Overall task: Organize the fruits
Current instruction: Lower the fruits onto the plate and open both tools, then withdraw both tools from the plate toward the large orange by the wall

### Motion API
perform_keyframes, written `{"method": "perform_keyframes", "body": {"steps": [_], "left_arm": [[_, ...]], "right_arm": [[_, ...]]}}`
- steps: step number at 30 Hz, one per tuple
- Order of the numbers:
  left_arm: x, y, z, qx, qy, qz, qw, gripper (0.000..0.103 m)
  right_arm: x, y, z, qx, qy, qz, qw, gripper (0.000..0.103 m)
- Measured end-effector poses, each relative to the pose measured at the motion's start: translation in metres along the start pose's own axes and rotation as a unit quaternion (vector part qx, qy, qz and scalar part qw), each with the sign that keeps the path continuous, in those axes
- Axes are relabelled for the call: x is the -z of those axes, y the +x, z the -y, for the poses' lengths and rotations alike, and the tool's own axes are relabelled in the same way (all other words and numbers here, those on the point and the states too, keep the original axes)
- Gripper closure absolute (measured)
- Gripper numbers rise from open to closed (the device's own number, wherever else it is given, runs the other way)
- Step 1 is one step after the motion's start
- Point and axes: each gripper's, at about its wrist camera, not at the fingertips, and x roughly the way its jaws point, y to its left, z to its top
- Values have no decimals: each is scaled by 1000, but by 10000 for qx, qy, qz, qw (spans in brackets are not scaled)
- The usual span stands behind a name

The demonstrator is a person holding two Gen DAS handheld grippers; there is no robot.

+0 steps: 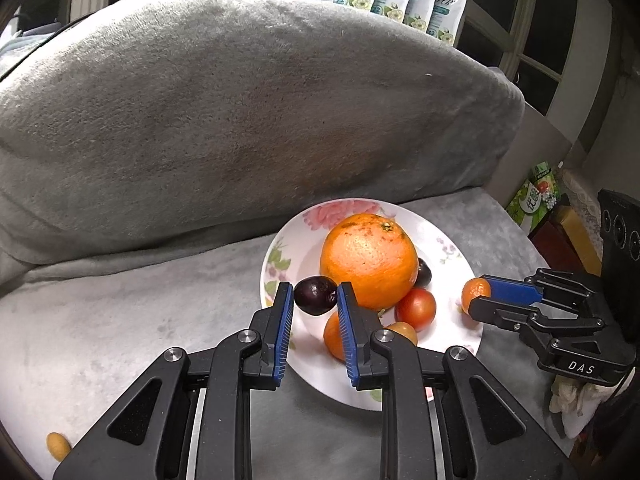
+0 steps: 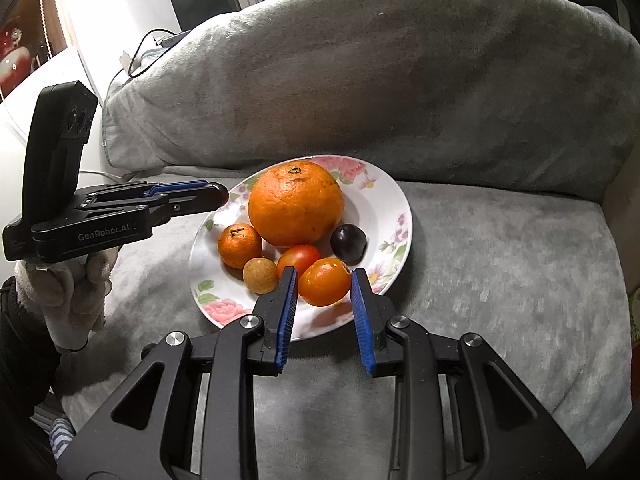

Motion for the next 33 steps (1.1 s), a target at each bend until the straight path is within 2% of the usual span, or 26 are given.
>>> {"method": "perform_keyframes", "body": {"steps": [3, 5, 6, 7, 10, 12, 14, 18, 20, 33], "left_arm": [[-1, -2, 0, 12, -20, 35, 10000, 77], [-2, -3, 1, 9, -22, 62, 10000, 70], [-2, -4, 1, 12, -20, 68, 10000, 69], [-3, -5, 2, 12, -16, 77, 10000, 65], [-4, -7, 3, 3, -29, 137, 9999, 44], [-4, -9, 3, -8, -42, 171, 9998, 41], [-4, -11, 4, -38, -52, 188, 9998, 33], [-4, -17, 7, -81, -40, 225, 9997, 31], [-4, -20, 8, -92, -33, 257, 9996, 25], [2, -59, 10, -153, -48, 576, 9982, 24]], "right_arm": [[-1, 0, -1, -20, -22, 0, 10000, 74], [-1, -1, -1, -13, -29, 26, 10000, 64], [-1, -2, -1, -3, -25, 55, 10000, 56], [-1, -3, -2, 6, -24, 88, 10000, 51], [-2, -6, -3, 1, -47, 148, 9999, 46], [-2, -8, -4, -9, -74, 176, 9998, 40], [-2, -10, -7, -12, -97, 212, 9997, 32], [-4, -13, -14, -13, -162, 243, 9996, 25], [-4, -14, -18, -9, -202, 257, 9995, 20], [-5, -31, -34, -161, -164, 453, 9987, 20]]}}
